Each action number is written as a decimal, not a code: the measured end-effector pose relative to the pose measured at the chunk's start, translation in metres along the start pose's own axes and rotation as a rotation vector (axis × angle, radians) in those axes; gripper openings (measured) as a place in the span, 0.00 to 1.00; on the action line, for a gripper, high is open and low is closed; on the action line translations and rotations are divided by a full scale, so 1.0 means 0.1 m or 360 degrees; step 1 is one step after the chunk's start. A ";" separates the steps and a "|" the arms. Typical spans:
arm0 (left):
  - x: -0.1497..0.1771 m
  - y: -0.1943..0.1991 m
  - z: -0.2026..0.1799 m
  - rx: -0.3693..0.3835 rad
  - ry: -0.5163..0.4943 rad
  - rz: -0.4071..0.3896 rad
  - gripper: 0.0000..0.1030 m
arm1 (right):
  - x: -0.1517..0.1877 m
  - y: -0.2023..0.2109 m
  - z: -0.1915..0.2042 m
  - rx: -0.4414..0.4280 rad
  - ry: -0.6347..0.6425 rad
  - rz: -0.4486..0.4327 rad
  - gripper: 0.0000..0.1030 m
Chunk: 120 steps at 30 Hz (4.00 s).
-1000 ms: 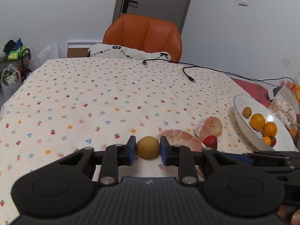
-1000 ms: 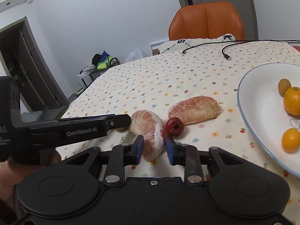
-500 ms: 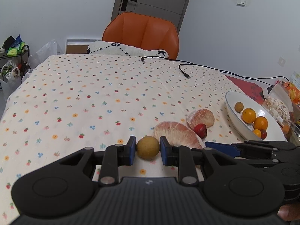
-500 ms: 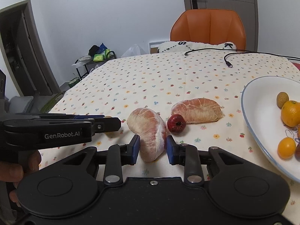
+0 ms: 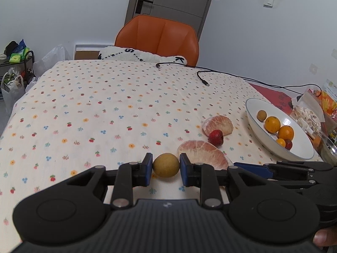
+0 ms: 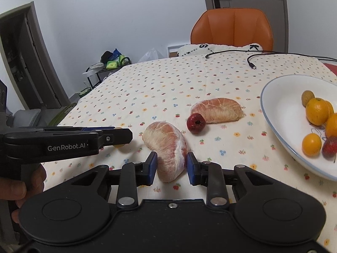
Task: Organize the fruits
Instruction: 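Lift the pomelo segment and kiwi and carry both toward the white plate, then lower the kiwi into the plate and open the left tool while the right tool lowers the pomelo segment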
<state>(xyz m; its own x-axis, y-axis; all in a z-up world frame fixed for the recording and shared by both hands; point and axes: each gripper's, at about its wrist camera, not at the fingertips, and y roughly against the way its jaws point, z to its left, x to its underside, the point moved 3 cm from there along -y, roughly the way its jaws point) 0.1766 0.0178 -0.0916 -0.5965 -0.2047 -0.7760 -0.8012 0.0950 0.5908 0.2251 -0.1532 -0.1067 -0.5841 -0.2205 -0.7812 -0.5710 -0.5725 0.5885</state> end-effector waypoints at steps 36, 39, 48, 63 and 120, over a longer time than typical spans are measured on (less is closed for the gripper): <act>0.04 0.00 0.09 0.0025 0.0028 -0.0010 0.25 | -0.09 -0.16 0.09 0.0025 0.0146 -0.0036 0.39; 0.03 0.03 0.08 0.0022 0.0028 -0.0017 0.25 | -0.07 -0.12 0.08 0.0021 0.0126 -0.0035 0.38; -0.07 0.17 -0.13 0.0048 -0.0037 -0.0083 0.25 | -0.07 0.09 0.00 0.0020 0.0077 -0.0070 0.38; -0.20 0.25 -0.60 0.0129 -0.0150 -0.0138 0.25 | -0.15 0.54 -0.31 0.0106 0.0004 -0.0201 0.38; -0.31 -0.32 -1.71 0.0317 -0.0315 -0.0095 0.25 | -0.04 1.20 -1.61 0.0512 -0.0297 -0.0381 0.38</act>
<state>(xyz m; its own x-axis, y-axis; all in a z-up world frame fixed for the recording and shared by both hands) 0.2288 -0.1456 -0.0488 -0.5298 -0.0233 -0.8478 -0.8171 0.2818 0.5029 0.2513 -0.3479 -0.0666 -0.4908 0.0516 -0.8698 -0.8362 -0.3085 0.4535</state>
